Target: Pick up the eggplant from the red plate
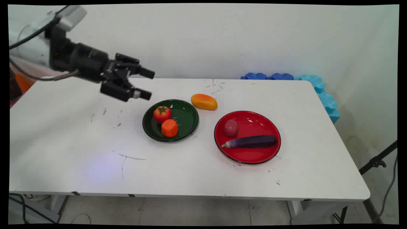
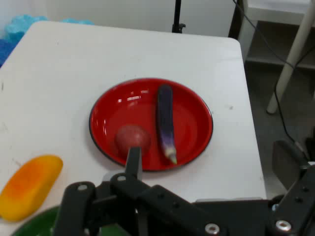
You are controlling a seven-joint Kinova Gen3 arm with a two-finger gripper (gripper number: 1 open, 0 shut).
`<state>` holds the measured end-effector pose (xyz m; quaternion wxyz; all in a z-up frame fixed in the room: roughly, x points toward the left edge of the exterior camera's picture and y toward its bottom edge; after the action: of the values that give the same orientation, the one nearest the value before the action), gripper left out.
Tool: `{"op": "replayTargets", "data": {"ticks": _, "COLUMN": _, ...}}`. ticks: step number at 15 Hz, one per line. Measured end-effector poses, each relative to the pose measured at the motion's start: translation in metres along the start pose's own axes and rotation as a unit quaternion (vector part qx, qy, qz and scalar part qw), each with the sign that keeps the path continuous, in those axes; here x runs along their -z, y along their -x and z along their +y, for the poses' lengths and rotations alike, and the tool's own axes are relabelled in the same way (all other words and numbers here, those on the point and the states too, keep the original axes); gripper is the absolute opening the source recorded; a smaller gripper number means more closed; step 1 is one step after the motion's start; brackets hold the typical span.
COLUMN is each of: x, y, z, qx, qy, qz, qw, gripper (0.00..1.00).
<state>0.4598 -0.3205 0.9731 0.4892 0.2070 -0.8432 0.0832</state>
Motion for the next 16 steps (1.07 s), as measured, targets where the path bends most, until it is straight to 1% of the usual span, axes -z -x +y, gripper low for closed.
{"op": "replayTargets", "data": {"ticks": 2, "x": -0.013, "y": -0.014, "z": -0.003, "qx": 0.0, "qy": -0.002, "qz": 0.001, "qw": 1.0, "gripper": 1.0}}
{"op": "replayTargets", "data": {"ticks": 4, "x": -0.033, "y": -0.033, "z": -0.006, "qx": -0.006, "qy": -0.003, "qz": -0.004, "qw": 1.0, "gripper": 1.0}}
{"op": "replayTargets", "data": {"ticks": 6, "x": -0.058, "y": -0.052, "z": -0.011, "qx": -0.011, "qy": -0.004, "qz": -0.011, "qw": 0.9999, "gripper": 1.0}}
{"op": "replayTargets", "data": {"ticks": 9, "x": -0.098, "y": -0.074, "z": -0.018, "qx": -0.013, "qy": -0.005, "qz": -0.024, "qw": 0.9996, "gripper": 1.0}}
{"op": "replayTargets", "data": {"ticks": 12, "x": -0.143, "y": -0.087, "z": -0.022, "qx": -0.022, "qy": 0.002, "qz": -0.045, "qw": 0.9987, "gripper": 1.0}}
{"op": "replayTargets", "data": {"ticks": 16, "x": -0.207, "y": -0.093, "z": -0.024, "qx": -0.021, "qy": 0.015, "qz": -0.07, "qw": 0.9972, "gripper": 1.0}}
